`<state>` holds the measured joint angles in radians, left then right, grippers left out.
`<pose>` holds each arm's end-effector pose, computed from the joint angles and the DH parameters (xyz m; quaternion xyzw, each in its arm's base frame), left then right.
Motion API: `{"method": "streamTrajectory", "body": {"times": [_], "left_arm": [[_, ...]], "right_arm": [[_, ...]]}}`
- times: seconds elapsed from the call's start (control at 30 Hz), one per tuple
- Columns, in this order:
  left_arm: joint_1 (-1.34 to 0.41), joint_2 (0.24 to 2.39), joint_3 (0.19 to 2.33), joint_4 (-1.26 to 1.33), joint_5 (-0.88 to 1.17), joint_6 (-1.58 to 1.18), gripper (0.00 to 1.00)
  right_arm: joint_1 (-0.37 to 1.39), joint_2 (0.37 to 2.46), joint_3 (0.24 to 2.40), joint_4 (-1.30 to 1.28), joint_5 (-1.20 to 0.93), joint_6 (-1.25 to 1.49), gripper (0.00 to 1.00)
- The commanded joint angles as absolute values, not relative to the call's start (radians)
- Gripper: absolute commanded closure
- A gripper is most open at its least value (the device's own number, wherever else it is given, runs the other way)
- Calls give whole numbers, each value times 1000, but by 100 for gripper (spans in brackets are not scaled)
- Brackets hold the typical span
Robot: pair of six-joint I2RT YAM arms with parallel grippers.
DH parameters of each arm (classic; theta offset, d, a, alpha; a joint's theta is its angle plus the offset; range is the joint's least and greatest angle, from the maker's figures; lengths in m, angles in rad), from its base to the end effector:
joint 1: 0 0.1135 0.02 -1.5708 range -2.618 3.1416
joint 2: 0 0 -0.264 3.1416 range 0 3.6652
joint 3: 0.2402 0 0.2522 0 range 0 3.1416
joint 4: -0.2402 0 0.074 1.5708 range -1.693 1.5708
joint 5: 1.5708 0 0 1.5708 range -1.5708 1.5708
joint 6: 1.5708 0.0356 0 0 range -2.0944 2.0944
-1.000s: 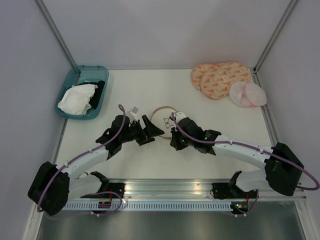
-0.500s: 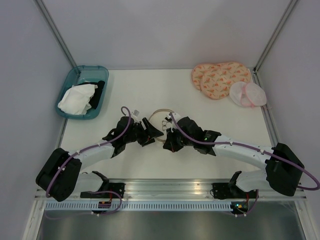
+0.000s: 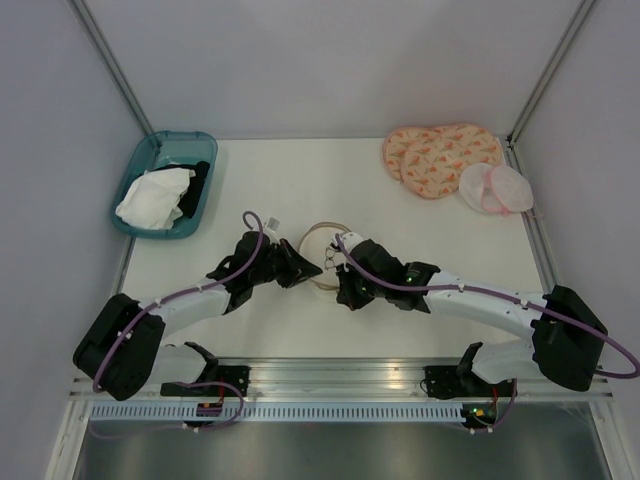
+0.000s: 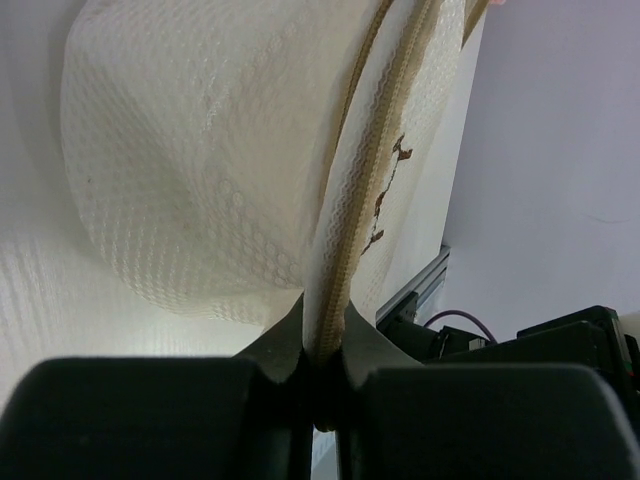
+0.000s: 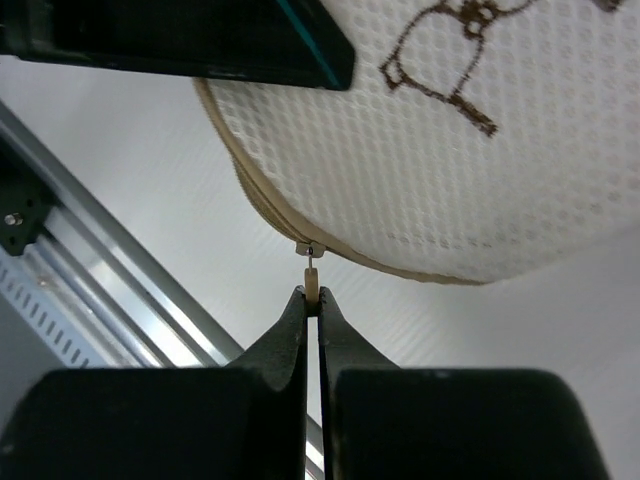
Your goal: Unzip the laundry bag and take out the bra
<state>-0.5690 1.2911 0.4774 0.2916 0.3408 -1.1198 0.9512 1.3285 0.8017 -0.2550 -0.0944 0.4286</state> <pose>0.2060 -0.1459 0.1768 -0.1503 0.8441 -0.4664 0.2180 0.1577 0.2268 0.2214 -0.2557 0.8862 0.2779 0.2684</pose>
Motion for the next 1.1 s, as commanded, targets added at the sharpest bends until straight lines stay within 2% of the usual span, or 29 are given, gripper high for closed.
{"method": "streamTrajectory", "body": {"times": [0.0,0.2,0.5,0.67,0.7,0.73,0.8,0.83,0.93,1.03,1.07], "left_arm": [[-568,1296,526,295,333,-1085,90],[-568,1299,541,281,334,-1072,91],[-568,1318,564,278,377,-1054,93],[-568,1307,561,276,396,-1048,91],[-568,1301,560,275,403,-1048,87],[-568,1295,558,272,403,-1048,70],[-568,1267,554,267,403,-1051,44],[-568,1256,548,262,402,-1054,26],[-568,1195,535,239,384,-1063,3],[-568,1112,517,175,344,-1051,0],[-568,1089,511,140,312,-1048,1]], "right_arm": [[953,1342,839,-389,79,413,99],[951,1336,819,-442,187,429,100],[917,1445,885,-474,515,491,100],[900,1470,922,-440,542,483,100],[899,1459,922,-439,552,483,100],[896,1453,923,-439,561,482,100],[885,1444,925,-452,577,483,99],[870,1442,927,-462,592,488,99],[833,1450,925,-498,621,495,100],[805,1454,922,-532,673,512,99],[792,1451,925,-551,684,520,96]]}}
